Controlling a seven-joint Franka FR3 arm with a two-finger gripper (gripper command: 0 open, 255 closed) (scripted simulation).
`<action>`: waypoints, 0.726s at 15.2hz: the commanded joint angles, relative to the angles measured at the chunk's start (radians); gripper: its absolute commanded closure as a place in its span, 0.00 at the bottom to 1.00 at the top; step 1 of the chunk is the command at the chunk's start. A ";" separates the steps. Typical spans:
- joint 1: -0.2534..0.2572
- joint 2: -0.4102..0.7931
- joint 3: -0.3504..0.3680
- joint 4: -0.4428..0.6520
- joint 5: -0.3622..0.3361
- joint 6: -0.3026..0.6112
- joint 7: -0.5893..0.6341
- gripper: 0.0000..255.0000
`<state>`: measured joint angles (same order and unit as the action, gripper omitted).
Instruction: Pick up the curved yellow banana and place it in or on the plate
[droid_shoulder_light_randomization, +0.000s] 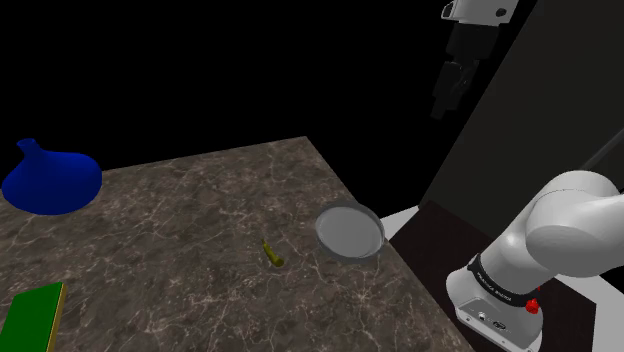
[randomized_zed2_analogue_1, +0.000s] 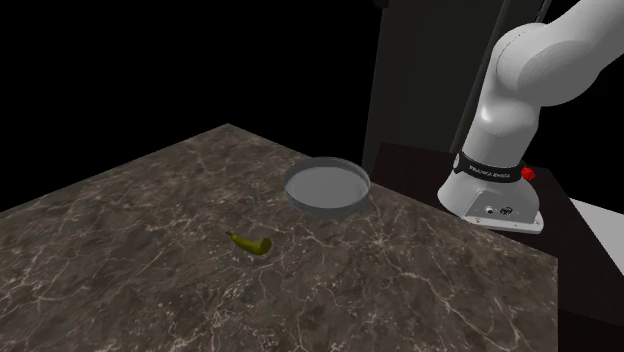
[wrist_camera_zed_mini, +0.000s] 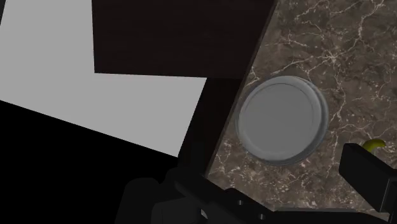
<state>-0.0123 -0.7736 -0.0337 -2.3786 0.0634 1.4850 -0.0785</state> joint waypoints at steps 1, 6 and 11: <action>0.000 0.000 0.000 0.000 0.000 0.000 0.000 0.00; 0.032 0.024 0.097 -0.088 0.071 0.131 0.102 0.00; 0.066 0.090 0.198 -0.142 0.137 0.274 0.201 0.00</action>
<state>0.0475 -0.6968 0.1450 -2.5163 0.1883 1.7338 0.1018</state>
